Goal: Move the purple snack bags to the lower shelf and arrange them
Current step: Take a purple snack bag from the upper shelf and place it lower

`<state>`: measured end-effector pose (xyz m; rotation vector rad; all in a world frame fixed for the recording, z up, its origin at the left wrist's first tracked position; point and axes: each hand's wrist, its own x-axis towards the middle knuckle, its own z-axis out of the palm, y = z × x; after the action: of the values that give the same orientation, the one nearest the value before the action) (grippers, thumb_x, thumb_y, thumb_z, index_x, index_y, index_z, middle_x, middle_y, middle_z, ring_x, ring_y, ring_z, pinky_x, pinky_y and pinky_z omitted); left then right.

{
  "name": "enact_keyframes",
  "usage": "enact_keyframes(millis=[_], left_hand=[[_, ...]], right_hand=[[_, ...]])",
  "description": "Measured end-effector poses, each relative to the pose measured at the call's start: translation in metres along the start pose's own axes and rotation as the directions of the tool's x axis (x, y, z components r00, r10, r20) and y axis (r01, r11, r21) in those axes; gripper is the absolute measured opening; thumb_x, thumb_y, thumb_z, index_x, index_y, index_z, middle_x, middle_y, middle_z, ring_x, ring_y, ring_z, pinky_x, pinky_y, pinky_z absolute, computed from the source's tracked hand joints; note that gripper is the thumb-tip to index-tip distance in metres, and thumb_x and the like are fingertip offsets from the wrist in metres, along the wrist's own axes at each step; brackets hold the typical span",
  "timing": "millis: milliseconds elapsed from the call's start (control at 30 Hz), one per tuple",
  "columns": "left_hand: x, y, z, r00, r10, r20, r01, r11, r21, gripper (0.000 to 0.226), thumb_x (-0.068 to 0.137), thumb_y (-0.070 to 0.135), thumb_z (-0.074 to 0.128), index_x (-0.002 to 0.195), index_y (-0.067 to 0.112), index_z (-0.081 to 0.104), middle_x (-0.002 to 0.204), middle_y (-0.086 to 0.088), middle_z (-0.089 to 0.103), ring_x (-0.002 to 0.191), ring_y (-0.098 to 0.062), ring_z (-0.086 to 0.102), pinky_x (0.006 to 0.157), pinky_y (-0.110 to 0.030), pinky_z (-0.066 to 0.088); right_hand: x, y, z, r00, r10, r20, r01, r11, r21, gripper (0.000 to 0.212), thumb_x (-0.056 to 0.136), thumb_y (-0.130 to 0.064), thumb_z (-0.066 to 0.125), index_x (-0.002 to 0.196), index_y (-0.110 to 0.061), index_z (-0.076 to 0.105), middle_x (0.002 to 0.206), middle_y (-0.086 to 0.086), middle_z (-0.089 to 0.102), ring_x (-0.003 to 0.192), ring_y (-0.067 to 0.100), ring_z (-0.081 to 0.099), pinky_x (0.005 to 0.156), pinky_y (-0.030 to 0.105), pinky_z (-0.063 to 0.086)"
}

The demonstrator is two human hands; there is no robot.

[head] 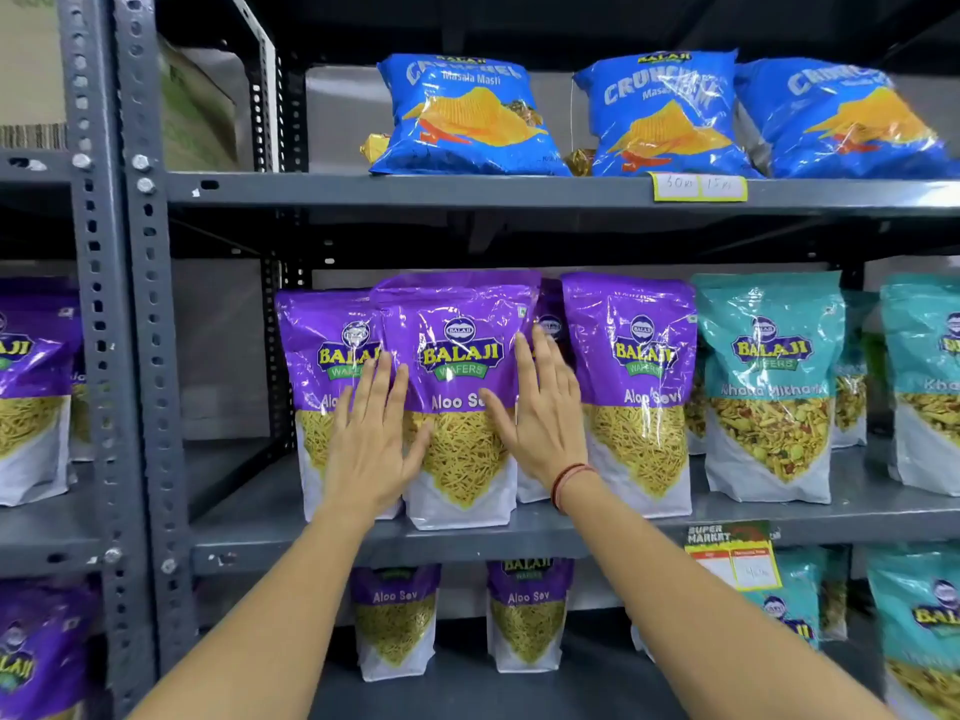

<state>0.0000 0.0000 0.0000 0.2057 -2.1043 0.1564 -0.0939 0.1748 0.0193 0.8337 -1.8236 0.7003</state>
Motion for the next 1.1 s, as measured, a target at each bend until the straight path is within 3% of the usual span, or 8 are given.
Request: enact_keyframes(millis=[167,300,400,533,733,867,1000,1100], left_hand=[[-0.052,0.005,0.019,0.993,-0.059,0.103,0.077,0.979,-0.187,0.078,0.088,0.061,0.016,0.147,0.01,0.018,0.153,-0.012,0.032,0.144,-0.025,0.022,0.114,-0.044,0.021],[-0.062,0.017,0.023,0.983,-0.137,0.124,0.173,0.921,-0.35,0.066,0.094,0.044,0.028,0.147,0.008,0.015,0.154,-0.013,0.029,0.144,-0.025,0.022,0.115,-0.04,0.017],[-0.061,0.031,0.021,0.958,-0.244,0.148,0.284,0.768,-0.574,0.062,0.097,0.04,0.032,0.149,0.018,0.007,0.156,-0.006,0.023,0.142,-0.022,0.02,0.114,-0.041,0.019],[-0.065,0.041,0.018,0.927,-0.347,0.144,0.339,0.609,-0.717,0.058,0.097,0.035,0.035,0.147,0.016,0.014,0.156,-0.005,0.024,0.142,-0.021,0.021,0.114,-0.037,0.019],[-0.07,0.052,-0.015,0.773,-0.536,0.339,0.436,0.061,-0.898,0.049,0.095,0.031,0.045,0.14,0.017,0.035,0.144,0.002,0.042,0.133,-0.012,0.038,0.106,-0.026,0.031],[-0.085,0.045,-0.04,0.794,-0.478,0.375,0.449,0.045,-0.892,0.049,0.086,0.047,0.053,0.124,0.015,0.058,0.135,-0.008,0.057,0.127,-0.02,0.05,0.112,-0.045,0.034],[-0.129,0.04,-0.05,0.887,-0.346,0.304,0.382,0.184,-0.905,0.031,0.083,0.048,0.054,0.099,0.028,0.07,0.108,0.01,0.07,0.109,-0.001,0.057,0.094,-0.018,0.044],[-0.17,0.032,-0.043,0.86,-0.357,0.366,0.477,0.306,-0.824,0.026,0.08,0.058,0.051,0.094,0.043,0.067,0.103,0.012,0.064,0.106,0.003,0.054,0.089,-0.012,0.041]], right_hand=[[-0.058,0.0,0.023,0.971,0.089,0.223,-0.129,0.976,0.176,0.072,0.095,-0.045,0.046,0.151,-0.012,0.014,0.159,0.014,0.024,0.147,0.028,0.023,0.118,0.039,0.021],[-0.08,-0.009,0.03,0.916,0.221,0.336,-0.37,0.789,0.49,0.08,0.093,-0.046,0.051,0.153,-0.021,0.005,0.159,0.006,0.025,0.145,0.02,0.026,0.113,0.031,0.025],[-0.08,-0.014,0.031,0.858,0.352,0.374,-0.513,0.628,0.585,0.093,0.083,-0.047,0.065,0.152,-0.022,0.008,0.159,0.006,0.025,0.146,0.02,0.026,0.116,0.038,0.025],[-0.085,-0.014,0.022,0.841,0.378,0.387,-0.541,0.567,0.621,0.107,0.069,-0.043,0.081,0.151,-0.018,0.017,0.159,0.004,0.026,0.146,0.018,0.024,0.121,0.043,0.023],[-0.111,-0.041,-0.002,0.854,0.447,0.266,-0.506,0.593,0.627,0.109,0.055,-0.052,0.086,0.145,-0.019,0.033,0.145,0.001,0.047,0.136,0.02,0.039,0.113,0.042,0.036],[-0.145,-0.064,-0.018,0.886,0.407,0.223,-0.447,0.616,0.649,0.086,0.048,-0.053,0.088,0.119,-0.029,0.046,0.113,0.0,0.062,0.11,0.021,0.055,0.095,0.043,0.049],[-0.197,-0.081,-0.017,0.876,0.422,0.233,-0.45,0.542,0.71,0.076,0.046,-0.054,0.087,0.106,-0.046,0.041,0.109,-0.005,0.065,0.107,0.013,0.062,0.091,0.036,0.052],[-0.238,-0.088,-0.005,0.844,0.441,0.306,-0.511,0.485,0.71,0.083,0.046,-0.054,0.089,0.113,-0.049,0.041,0.114,-0.012,0.065,0.109,0.002,0.062,0.09,0.017,0.049]])
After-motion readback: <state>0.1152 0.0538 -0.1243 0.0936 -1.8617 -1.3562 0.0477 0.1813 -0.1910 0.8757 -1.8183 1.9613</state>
